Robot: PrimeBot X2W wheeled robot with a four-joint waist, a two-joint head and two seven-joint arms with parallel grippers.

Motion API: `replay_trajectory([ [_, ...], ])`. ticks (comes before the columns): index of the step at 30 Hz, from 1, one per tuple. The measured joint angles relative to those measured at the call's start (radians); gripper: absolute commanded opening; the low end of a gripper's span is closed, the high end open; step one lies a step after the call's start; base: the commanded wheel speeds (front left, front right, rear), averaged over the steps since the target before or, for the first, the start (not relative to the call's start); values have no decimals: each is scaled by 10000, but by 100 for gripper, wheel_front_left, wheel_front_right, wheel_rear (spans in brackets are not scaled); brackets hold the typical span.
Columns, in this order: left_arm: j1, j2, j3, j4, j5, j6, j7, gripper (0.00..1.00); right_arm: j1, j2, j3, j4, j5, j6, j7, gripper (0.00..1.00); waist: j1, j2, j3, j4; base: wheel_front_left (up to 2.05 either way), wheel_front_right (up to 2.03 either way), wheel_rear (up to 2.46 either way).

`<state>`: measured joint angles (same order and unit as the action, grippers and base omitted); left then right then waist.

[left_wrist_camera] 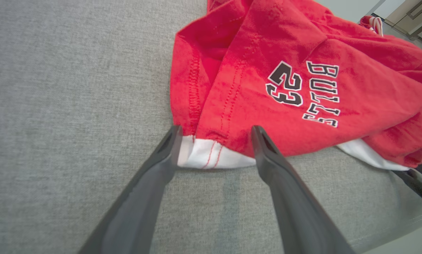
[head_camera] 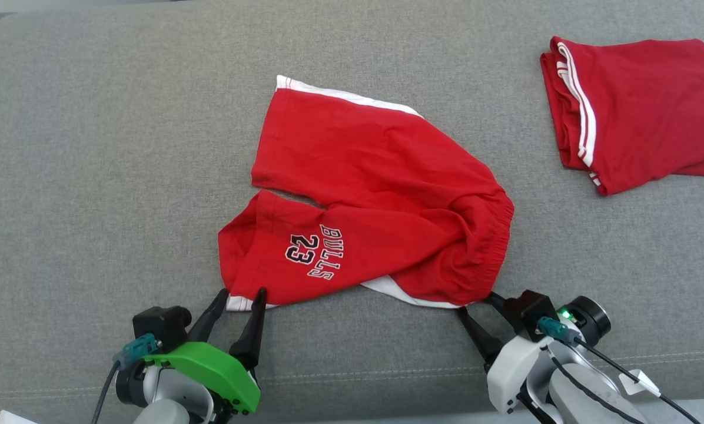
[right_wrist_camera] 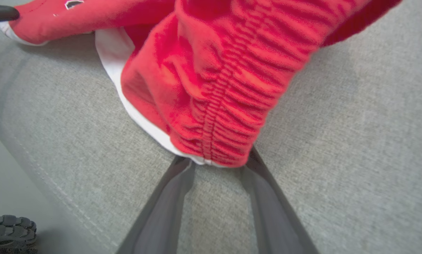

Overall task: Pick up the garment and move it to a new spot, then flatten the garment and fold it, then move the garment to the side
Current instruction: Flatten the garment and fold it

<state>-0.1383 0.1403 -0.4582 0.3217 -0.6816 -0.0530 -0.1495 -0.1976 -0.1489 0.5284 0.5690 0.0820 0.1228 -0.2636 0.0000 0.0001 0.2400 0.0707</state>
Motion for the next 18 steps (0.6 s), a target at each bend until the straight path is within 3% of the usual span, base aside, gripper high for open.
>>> replay_trajectory([
  [3,0,15,0,82,0,-54,-10,100,-16,25,-2,33,88,2,-13,54,0,0,6,-24,0,0,0],
  [4,0,17,-6,142,2,-77,-12,100,-40,27,-13,73,105,2,-15,46,0,0,8,-25,0,0,0],
  [6,0,19,-25,190,21,-84,-13,98,-58,27,-29,105,142,2,-40,39,0,0,8,-21,0,0,0],
  [7,0,19,-46,203,33,-86,-13,70,-63,25,-33,127,163,2,-61,33,0,0,6,-16,0,0,0],
  [8,0,17,-71,213,31,-100,-12,70,-71,25,-33,142,169,2,-63,33,0,0,2,-11,0,0,0],
  [9,0,17,-96,221,29,-138,-12,47,-90,25,-33,167,173,2,-75,26,0,0,-4,-6,0,0,0],
  [10,1,15,-105,224,23,-182,-12,15,-107,23,-31,182,173,2,-75,18,0,0,-13,-2,0,0,0],
  [11,2,17,-109,224,15,-186,-10,0,-132,25,-27,196,173,2,-75,9,0,0,-25,1,0,0,0],
  [12,3,27,-115,226,-6,-188,-8,0,-152,25,-17,192,173,2,-73,1,0,0,-39,4,0,0,0],
  [18,5,339,90,98,-96,-272,0,0,-178,-105,2,-2,173,4,15,0,0,0,-150,22,0,0,0],
])
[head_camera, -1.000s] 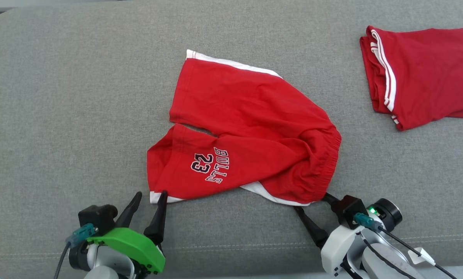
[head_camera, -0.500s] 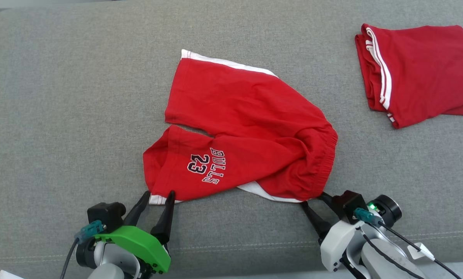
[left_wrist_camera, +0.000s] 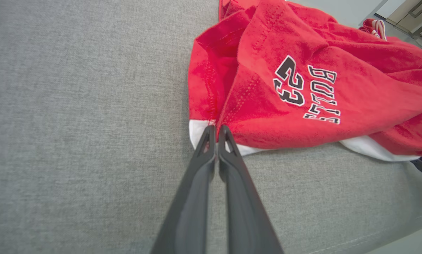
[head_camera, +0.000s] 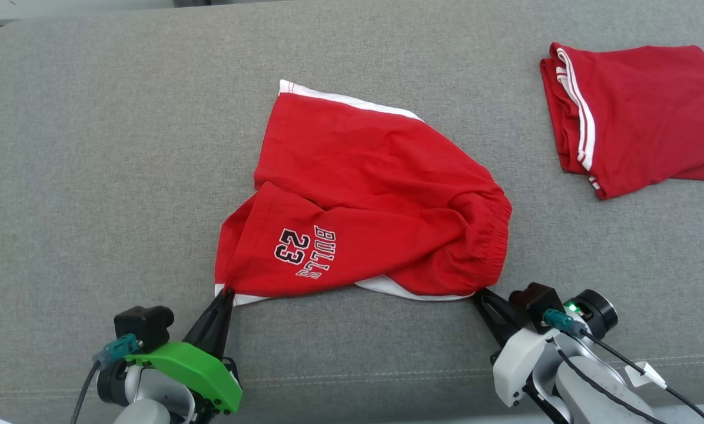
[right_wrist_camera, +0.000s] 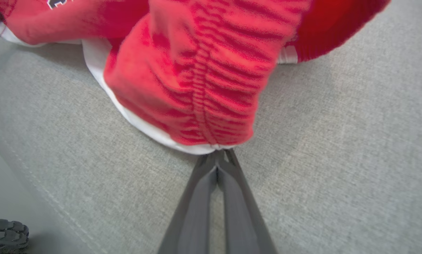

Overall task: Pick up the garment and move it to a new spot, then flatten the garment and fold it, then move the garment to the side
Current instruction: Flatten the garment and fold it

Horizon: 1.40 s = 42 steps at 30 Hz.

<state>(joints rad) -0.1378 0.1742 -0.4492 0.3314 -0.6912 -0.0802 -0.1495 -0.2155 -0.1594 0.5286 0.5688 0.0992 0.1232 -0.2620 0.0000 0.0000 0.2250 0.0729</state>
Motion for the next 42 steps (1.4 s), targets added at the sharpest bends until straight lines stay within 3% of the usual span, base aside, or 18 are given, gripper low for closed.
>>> replay_trajectory([
  [2,0,104,94,-79,-8,0,-6,0,0,-92,2,-23,0,0,2,0,0,0,-39,5,0,0,0],
  [3,0,127,140,-107,-10,0,-8,0,0,-140,8,-19,0,0,2,7,0,0,-58,8,0,0,0],
  [4,0,151,171,-128,-10,0,-8,2,0,-188,15,-21,0,0,2,30,0,0,-75,11,0,0,0],
  [5,1,169,188,-150,-12,0,-8,4,0,-222,19,-27,0,0,2,60,0,0,-89,13,0,0,0],
  [6,4,178,209,-165,-13,0,-8,5,1,-249,23,-38,0,0,4,79,0,0,-97,14,0,0,0],
  [8,15,188,226,-180,-92,0,-8,1,3,-293,44,-69,0,0,4,98,0,0,-106,16,0,0,0],
  [18,151,182,249,-253,-349,-2,-8,2,26,-320,128,-284,35,0,6,100,0,0,-93,15,0,0,0],
  [25,161,192,349,-268,-364,0,-13,4,397,-537,913,-407,-242,0,4,100,0,0,-164,-30,0,0,0],
  [42,301,217,259,-449,-378,2,40,4,593,-775,1074,-901,-291,12,4,100,0,0,-186,-224,0,0,0],
])
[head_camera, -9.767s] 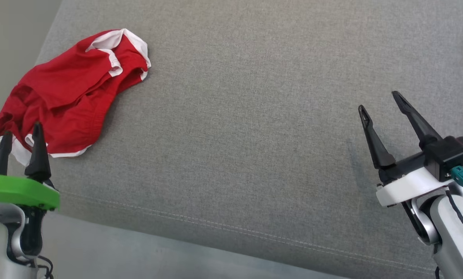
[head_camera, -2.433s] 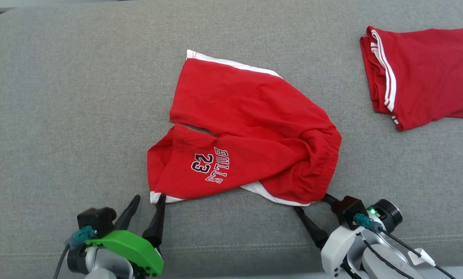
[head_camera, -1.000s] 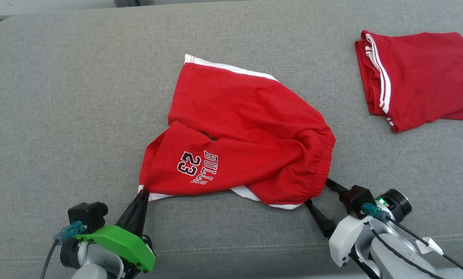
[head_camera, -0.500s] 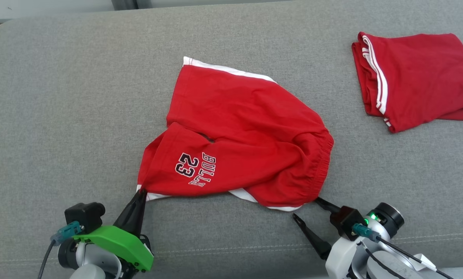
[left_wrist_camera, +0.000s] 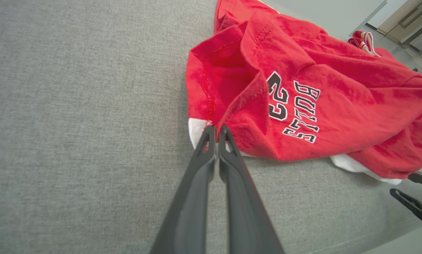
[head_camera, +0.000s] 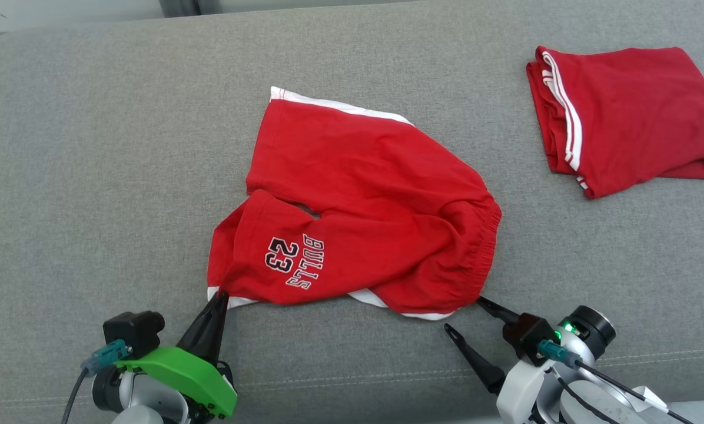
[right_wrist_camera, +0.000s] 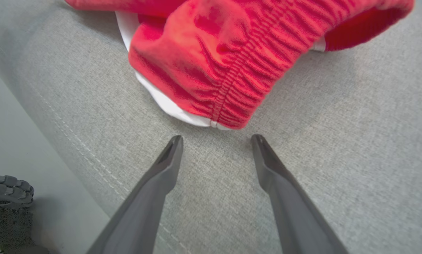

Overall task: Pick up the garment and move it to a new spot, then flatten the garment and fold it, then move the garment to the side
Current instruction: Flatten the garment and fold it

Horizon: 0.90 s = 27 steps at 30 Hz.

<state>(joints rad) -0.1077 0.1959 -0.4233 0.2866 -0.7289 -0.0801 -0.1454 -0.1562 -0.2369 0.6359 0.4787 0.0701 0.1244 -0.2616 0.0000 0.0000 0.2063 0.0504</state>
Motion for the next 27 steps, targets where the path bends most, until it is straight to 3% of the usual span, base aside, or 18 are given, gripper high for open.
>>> replay_trajectory([
  [15,0,-10,8,-58,0,10,6,2,-460,-42,144,-138,0,2,0,100,0,0,212,199,0,0,0],
  [20,0,-10,17,-59,-4,12,6,1,-460,-44,236,-136,10,2,0,91,0,0,227,213,0,0,0],
  [22,0,-10,17,-59,-17,12,6,1,-460,-44,265,-136,12,2,0,84,0,0,233,208,0,0,0],
  [27,0,-10,33,-59,-17,12,6,0,-459,-52,299,-138,33,2,0,48,0,0,242,178,0,0,0],
])
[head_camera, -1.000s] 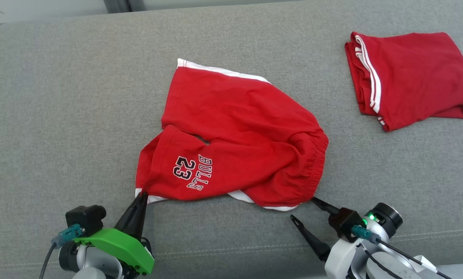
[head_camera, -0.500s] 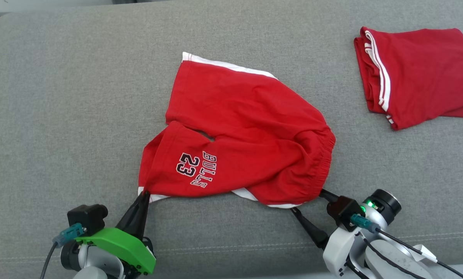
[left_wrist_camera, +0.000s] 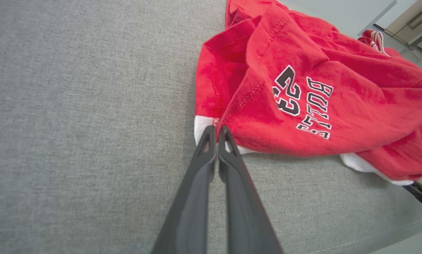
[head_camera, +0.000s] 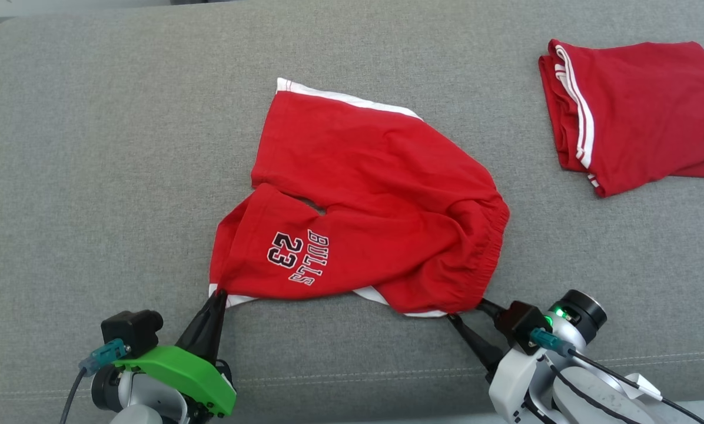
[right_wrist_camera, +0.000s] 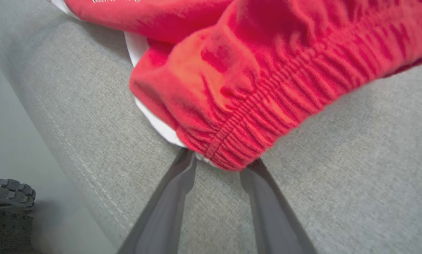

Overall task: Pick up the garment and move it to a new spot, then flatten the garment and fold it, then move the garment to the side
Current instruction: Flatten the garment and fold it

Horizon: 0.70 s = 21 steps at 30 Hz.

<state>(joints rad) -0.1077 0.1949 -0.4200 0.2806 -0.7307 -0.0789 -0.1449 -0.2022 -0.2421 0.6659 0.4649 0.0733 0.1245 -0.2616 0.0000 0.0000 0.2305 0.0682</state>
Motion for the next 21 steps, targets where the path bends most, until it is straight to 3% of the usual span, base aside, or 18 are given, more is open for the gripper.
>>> replay_trajectory([
  [2,0,0,2,0,-2,0,0,0,0,-4,8,-8,59,0,0,36,0,0,0,-16,0,0,0],
  [4,0,0,2,0,-6,0,0,0,0,-13,12,-19,71,0,0,2,0,0,2,-29,0,0,0],
  [11,-1,40,84,13,-56,2,-12,0,13,-90,167,-10,497,0,0,0,0,0,-69,-63,0,0,0],
  [17,-9,288,594,-140,-178,92,-104,0,360,198,268,-416,2784,0,35,0,0,0,-367,-93,0,0,0],
  [21,-59,460,986,-535,-374,100,-148,0,363,199,723,-1455,4696,-2,669,0,0,0,-642,-142,0,0,0],
])
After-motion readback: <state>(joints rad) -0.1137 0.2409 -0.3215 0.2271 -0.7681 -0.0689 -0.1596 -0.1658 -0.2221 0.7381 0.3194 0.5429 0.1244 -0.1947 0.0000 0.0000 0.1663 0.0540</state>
